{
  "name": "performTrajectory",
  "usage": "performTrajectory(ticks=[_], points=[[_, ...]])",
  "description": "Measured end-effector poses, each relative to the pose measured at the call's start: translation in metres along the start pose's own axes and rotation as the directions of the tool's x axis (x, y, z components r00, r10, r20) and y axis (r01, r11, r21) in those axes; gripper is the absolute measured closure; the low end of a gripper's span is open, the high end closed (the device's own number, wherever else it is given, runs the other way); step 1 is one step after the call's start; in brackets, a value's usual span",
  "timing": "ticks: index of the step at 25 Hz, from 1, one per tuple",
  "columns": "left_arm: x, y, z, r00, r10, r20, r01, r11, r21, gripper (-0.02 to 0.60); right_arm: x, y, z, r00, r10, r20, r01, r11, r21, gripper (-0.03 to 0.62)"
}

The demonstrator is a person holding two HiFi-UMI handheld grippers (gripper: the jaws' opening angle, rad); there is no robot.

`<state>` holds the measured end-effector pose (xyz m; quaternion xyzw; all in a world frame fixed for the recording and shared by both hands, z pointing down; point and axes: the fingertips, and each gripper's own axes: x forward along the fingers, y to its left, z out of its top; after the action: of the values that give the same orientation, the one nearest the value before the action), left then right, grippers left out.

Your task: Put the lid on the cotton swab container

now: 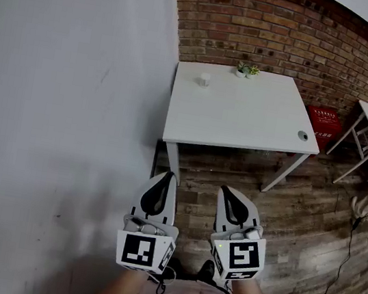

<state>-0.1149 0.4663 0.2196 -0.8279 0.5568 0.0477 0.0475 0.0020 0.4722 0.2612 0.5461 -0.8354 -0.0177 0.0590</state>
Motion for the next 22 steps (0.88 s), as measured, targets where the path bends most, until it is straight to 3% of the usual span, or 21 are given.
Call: performTrajectory(ticks=[8,9,10,11,22], points=[[0.0,0.008,-0.006,1.0,0.004,-0.013,-0.004,1.0,-0.019,0.578,0.004,0.0,-0.001,1.0,-0.018,0.014,0.017,0.999,0.027,0.589],[0.001,0.01,-0.007,1.0,0.0,-0.012,0.0,1.0,-0.025,0.555,0.005,0.002,-0.001,1.0,-0.008,0.014,0.008,0.999,0.036,0.549],[0.002,0.011,-0.007,1.0,-0.007,-0.012,0.007,0.999,-0.033,0.471,0.007,0.004,-0.001,1.0,0.001,0.01,-0.001,0.999,0.041,0.451],[0.003,0.012,-0.007,1.0,-0.015,-0.01,0.014,0.999,-0.04,0.426,0.009,0.005,-0.001,1.0,0.003,0.007,-0.003,0.999,0.042,0.435],[0.016,0.029,-0.025,0.998,-0.053,-0.024,0.051,0.997,-0.062,0.44,0.021,-0.002,-0.015,0.997,-0.068,-0.026,0.068,0.997,0.029,0.459]])
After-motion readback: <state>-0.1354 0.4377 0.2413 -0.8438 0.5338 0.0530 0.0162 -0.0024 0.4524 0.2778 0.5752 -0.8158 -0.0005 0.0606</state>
